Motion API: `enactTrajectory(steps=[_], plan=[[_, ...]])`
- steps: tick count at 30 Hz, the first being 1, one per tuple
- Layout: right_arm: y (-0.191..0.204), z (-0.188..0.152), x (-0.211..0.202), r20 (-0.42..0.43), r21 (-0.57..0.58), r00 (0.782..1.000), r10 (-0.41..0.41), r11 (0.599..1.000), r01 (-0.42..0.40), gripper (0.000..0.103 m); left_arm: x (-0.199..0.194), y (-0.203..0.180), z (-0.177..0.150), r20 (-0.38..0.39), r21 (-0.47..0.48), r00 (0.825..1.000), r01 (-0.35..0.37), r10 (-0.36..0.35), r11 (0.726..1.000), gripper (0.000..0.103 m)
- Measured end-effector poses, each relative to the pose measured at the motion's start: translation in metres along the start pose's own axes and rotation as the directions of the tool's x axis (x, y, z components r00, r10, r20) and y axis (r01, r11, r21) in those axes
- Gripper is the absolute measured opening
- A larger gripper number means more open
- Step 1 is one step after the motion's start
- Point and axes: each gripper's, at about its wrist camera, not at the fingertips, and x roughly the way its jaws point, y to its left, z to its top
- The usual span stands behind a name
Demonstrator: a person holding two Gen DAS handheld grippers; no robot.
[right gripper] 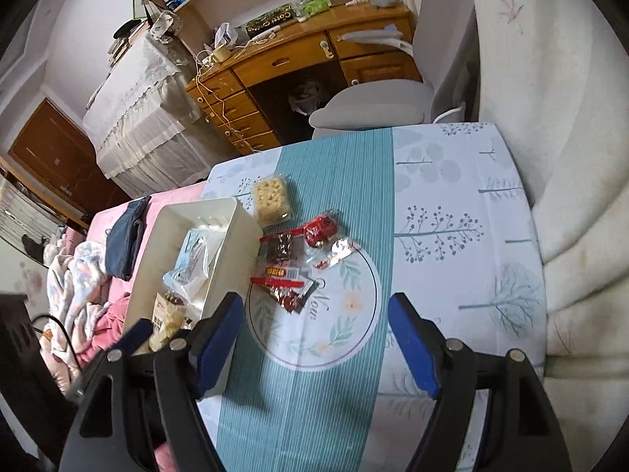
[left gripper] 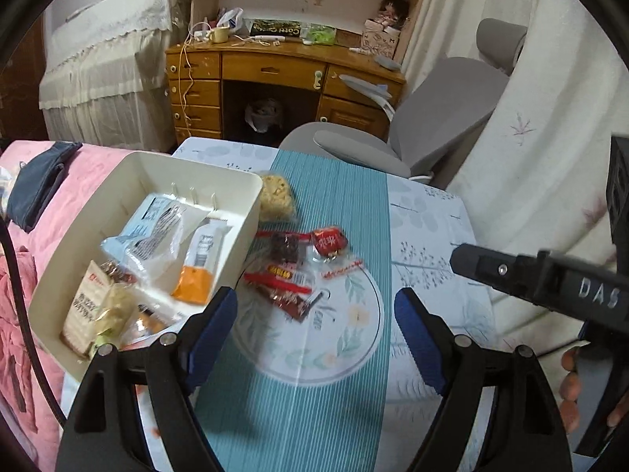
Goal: Organize snacks
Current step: 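Withdraw both open tools from the tray toward the remaining snacks, then grasp the dark-filled red-labelled packet with the left tool while the right tool grasps the red round-logo bag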
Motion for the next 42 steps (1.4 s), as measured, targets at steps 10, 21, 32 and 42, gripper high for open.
enactTrajectory(steps=[10, 21, 32, 42], plan=[[-0.032, 0.038, 0.053, -0.048, -0.079, 0.998, 0.032, 0.996, -0.036, 0.077, 0.082, -0.024, -0.001, 0.037, -0.038, 0.988, -0.146, 0.147, 0.989, 0.081], [-0.047, 0.055, 0.119, -0.06, -0.196, 0.995, 0.076, 0.977, -0.086, 0.077, 0.153, -0.013, -0.001, 0.031, -0.037, 0.967, -0.253, 0.254, 0.967, 0.061], [-0.036, 0.057, 0.17, -0.124, -0.271, 0.985, 0.116, 0.951, -0.146, 0.073, 0.191, -0.009, 0.006, 0.012, -0.027, 0.953, -0.302, 0.302, 0.953, 0.048], [-0.03, 0.058, 0.199, -0.171, -0.298, 0.975, 0.145, 0.935, -0.192, 0.059, 0.206, -0.007, 0.009, 0.008, 0.032, 0.943, -0.334, 0.334, 0.942, 0.042]])
